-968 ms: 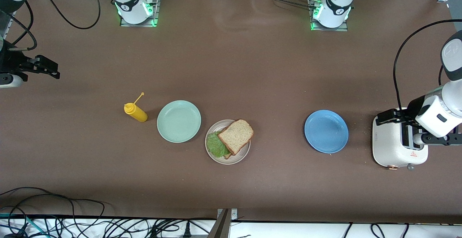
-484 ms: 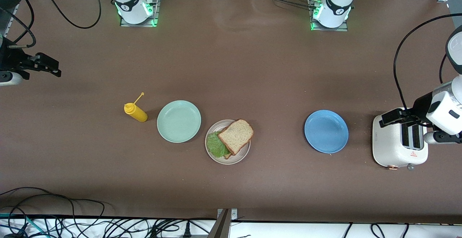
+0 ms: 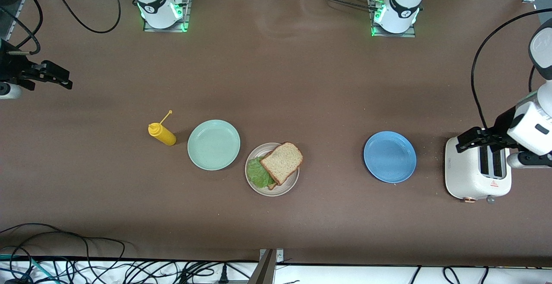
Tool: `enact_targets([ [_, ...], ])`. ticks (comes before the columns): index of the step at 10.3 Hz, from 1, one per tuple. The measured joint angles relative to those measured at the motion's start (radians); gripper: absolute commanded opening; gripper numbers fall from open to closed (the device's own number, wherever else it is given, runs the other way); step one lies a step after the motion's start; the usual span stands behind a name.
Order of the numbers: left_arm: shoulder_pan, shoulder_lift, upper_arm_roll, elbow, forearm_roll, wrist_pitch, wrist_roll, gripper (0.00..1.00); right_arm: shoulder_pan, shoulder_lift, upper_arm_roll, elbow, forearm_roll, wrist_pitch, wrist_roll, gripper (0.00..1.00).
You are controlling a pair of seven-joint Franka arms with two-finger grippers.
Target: Make sandwich on beige plate with both arms
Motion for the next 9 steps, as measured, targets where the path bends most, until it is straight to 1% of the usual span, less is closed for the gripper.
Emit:
enact_targets([
  [1, -0.001, -0.005, 0.000, -0.003, 0.021, 0.003, 0.000, 0.96, 0.000, 0.001, 0.000, 0.000, 0.000, 0.000, 0.004, 1.00],
  [2, -0.002, -0.007, 0.000, -0.005, 0.028, 0.005, 0.000, 1.00, 0.000, 0.001, 0.000, -0.001, 0.000, 0.000, 0.007, 1.00],
  [9, -0.002, -0.006, 0.000, -0.029, 0.029, 0.005, 0.000, 1.00, 0.000, 0.001, 0.000, -0.001, 0.001, 0.000, 0.010, 1.00],
])
